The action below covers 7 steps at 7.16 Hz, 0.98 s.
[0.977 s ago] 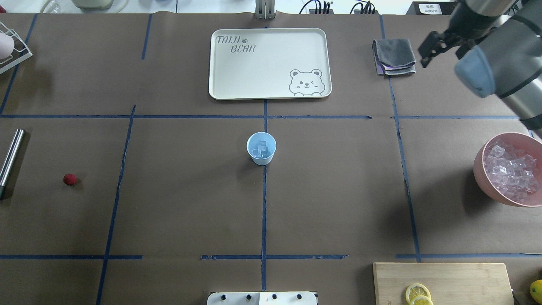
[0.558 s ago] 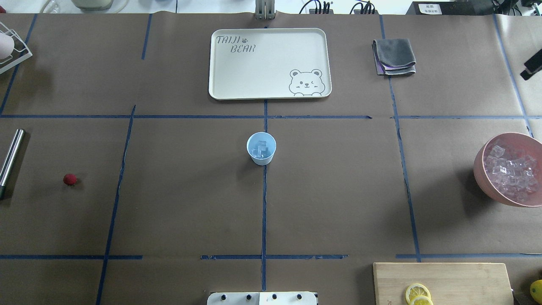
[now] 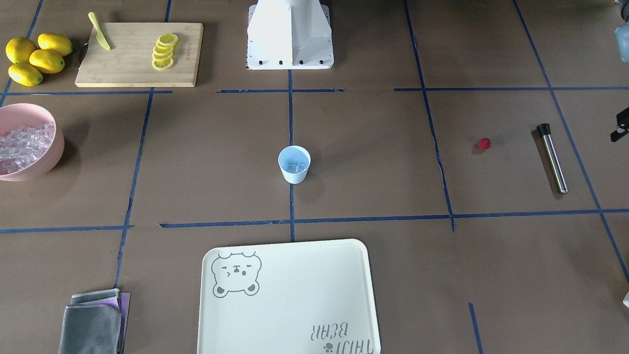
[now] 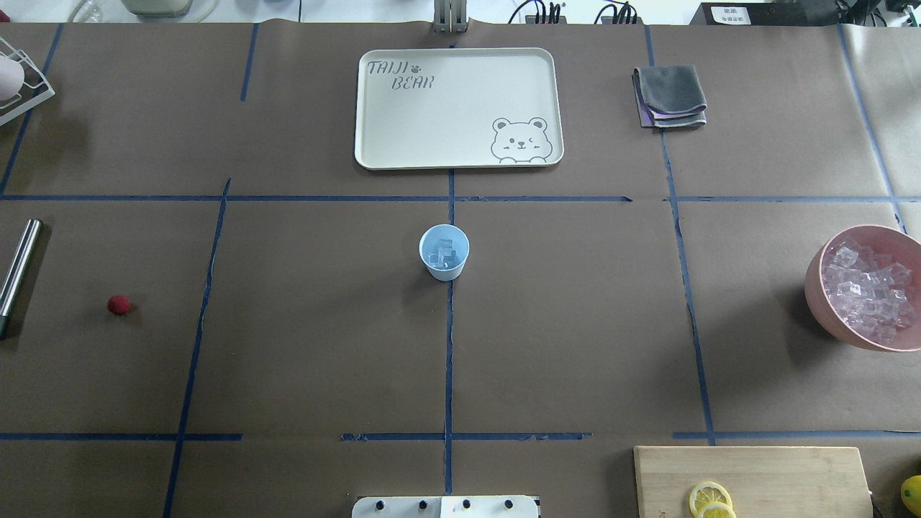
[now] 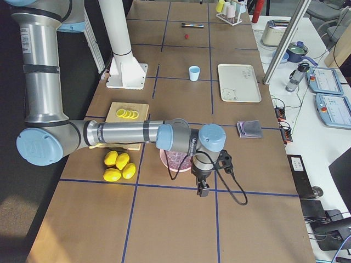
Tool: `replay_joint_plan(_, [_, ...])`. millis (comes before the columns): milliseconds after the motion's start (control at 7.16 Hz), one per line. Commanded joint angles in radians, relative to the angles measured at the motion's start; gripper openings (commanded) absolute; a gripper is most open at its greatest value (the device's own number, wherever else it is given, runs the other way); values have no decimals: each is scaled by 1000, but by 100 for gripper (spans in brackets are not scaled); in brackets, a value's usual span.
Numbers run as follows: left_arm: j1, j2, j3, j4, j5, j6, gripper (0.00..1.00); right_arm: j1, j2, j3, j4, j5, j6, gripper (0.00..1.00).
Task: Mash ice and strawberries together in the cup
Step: 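Move the left gripper down toward the red strawberry on the table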
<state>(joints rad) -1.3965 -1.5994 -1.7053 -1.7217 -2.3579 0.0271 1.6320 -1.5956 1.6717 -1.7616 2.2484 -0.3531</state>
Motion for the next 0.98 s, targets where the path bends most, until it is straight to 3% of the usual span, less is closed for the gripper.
replay_joint_plan(0, [113, 4, -57, -44, 9, -292, 100, 20, -72, 89, -1, 3, 46, 99])
replay_joint_plan(279, [241, 48, -56, -215, 102, -524, 100, 20, -76, 88, -1, 3, 45, 99])
replay_joint_plan(419, [313, 56, -56, -260, 112, -608, 100, 20, -78, 89, -1, 2, 45, 99])
replay_joint_plan(838, [492, 99, -57, -372, 268, -742, 100, 20, -87, 91, 1, -1, 37, 99])
